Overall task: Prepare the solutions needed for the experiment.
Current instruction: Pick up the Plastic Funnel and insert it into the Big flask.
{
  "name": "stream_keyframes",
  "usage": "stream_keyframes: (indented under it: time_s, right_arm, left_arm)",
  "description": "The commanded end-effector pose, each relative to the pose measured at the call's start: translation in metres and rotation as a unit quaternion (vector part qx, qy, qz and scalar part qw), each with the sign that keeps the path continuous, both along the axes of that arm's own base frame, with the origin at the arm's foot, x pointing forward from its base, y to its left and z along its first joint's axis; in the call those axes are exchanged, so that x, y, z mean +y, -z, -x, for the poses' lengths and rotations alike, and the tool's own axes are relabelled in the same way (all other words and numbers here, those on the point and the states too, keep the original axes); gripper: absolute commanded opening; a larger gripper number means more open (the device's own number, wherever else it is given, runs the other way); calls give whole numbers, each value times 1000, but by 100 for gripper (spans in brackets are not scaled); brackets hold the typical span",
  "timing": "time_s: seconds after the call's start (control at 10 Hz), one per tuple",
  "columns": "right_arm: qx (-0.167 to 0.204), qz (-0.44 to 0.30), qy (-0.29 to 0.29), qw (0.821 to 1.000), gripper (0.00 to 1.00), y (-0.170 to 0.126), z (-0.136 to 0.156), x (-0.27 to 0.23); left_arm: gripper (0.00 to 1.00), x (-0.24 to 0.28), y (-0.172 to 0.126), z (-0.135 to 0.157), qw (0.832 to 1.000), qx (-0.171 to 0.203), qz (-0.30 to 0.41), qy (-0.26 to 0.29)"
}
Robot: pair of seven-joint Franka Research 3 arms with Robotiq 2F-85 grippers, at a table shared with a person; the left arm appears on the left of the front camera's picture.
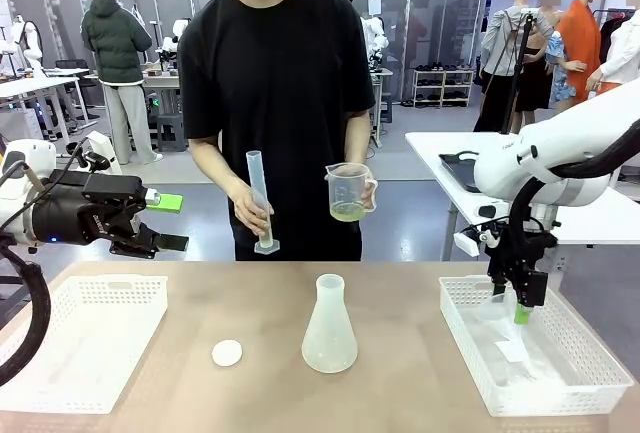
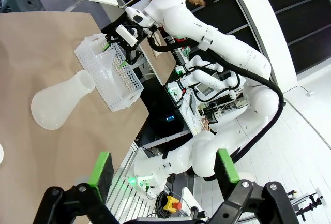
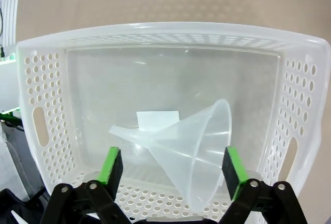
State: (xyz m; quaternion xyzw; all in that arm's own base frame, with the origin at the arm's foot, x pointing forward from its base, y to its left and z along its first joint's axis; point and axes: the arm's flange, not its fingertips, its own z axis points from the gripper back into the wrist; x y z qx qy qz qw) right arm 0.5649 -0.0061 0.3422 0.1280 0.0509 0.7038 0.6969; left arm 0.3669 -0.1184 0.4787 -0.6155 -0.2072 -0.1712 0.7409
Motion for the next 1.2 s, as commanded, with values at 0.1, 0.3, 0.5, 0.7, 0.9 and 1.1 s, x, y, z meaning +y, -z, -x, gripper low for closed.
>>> stream_keyframes:
  time_s: [0.1,0.3,0.5,0.7,0.9,1.1]
  right_arm:
    - [9,5,-4,1000,67,-6,-5,-2]
    - [9,10,-1,1000,47,-6,-4,-2]
    - [11,13,-4,1000,27,-7,-4,-1]
    - [13,15,-4,1000,8,-8,-4,-2]
    - [18,19,-3,1000,0,-8,-4,-1]
    - [21,22,0,1000,0,-9,-4,1]
  left_arm:
    - [100,-2,-1,0,1000,3,14,-1]
    - [100,-2,-1,0,1000,3,14,-1]
    - [100,-2,-1,0,1000,3,14,-1]
    - [100,-2,-1,0,1000,3,14,-1]
    - [100,-2,-1,0,1000,3,14,-1]
    - [100,-2,-1,0,1000,3,14,-1]
